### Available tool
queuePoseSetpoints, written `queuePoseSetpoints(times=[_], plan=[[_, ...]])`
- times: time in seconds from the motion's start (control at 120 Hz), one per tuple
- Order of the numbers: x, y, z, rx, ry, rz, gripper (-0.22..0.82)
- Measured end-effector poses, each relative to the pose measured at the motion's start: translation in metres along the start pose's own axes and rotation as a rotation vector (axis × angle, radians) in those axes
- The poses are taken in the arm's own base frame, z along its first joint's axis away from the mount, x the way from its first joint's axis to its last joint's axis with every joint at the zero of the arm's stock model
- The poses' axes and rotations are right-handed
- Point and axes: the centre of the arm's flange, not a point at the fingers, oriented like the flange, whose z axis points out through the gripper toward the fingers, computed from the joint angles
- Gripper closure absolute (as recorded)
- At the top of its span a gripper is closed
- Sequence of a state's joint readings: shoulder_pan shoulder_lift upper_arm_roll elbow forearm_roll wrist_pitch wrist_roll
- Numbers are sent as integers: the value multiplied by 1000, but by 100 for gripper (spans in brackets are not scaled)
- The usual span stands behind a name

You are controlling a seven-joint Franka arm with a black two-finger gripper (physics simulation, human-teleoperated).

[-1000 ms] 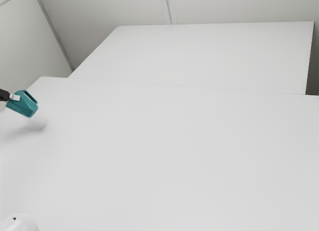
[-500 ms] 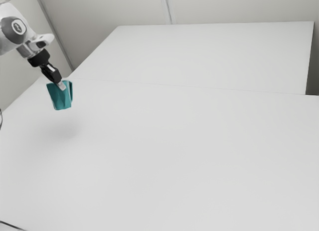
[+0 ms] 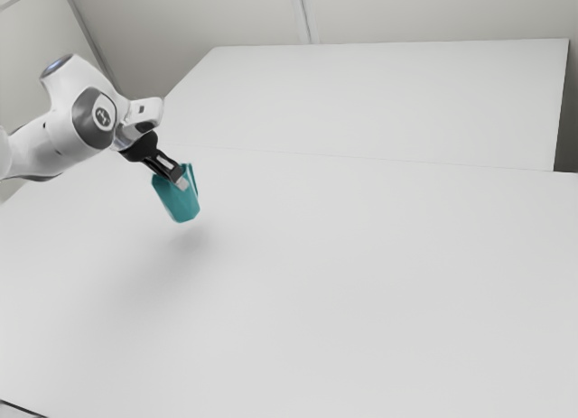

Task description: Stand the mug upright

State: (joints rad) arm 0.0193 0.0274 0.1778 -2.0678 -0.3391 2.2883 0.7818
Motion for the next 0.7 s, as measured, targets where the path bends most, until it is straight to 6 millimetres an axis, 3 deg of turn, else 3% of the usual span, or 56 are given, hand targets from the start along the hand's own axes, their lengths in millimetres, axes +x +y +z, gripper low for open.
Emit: queuePoseSetpoints(times=[0.183, 0.375, 0.45, 0.592, 0.7], plan=[[-9, 32, 30, 46, 34, 30, 79], [0, 55, 57, 62, 39, 69, 79], [-4, 48, 68, 70, 29, 55, 79], [-27, 6, 70, 106, 24, -28, 79], [-27, 7, 80, 106, 15, -26, 79]])
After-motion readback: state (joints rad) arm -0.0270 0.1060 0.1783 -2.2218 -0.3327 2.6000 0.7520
